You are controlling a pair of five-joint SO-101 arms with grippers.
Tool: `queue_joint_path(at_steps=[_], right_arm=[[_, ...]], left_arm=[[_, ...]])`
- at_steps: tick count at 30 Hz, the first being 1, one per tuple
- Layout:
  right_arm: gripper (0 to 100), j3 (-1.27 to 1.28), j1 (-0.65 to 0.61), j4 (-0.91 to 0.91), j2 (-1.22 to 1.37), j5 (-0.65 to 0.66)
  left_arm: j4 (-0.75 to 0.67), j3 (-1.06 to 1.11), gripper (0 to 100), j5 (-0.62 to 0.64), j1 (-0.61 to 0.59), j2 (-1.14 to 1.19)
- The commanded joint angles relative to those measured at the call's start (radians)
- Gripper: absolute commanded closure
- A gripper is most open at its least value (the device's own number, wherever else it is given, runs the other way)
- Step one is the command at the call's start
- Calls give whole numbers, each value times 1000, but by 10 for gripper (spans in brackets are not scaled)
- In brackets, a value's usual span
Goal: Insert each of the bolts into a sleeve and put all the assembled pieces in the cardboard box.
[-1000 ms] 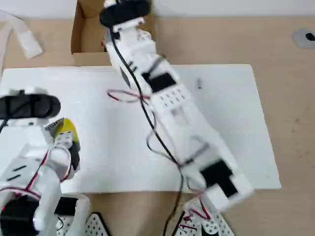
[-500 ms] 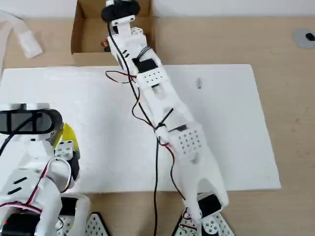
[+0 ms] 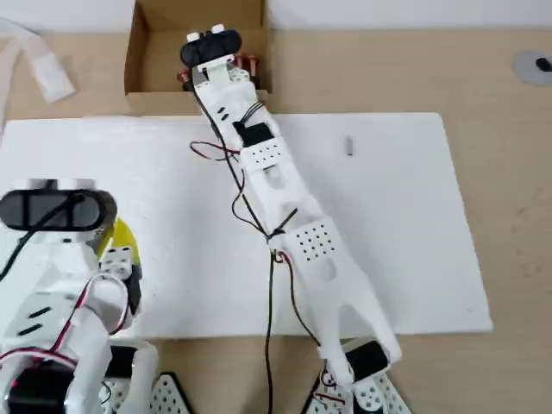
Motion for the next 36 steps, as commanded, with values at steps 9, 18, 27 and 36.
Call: queue_joint_path(at_steps=[9, 18, 27, 36], right_arm=[[744, -65, 19, 120, 4, 9], [744, -242, 18, 315, 2, 5], [878, -340, 44, 804, -274, -89], [988, -340, 42, 1373, -684, -118]], left_arm=[[3, -6, 989, 3, -14, -2], [3, -8, 893, 43, -15, -4], [3, 26, 894, 40, -14, -2], [5, 18, 894, 38, -15, -4]])
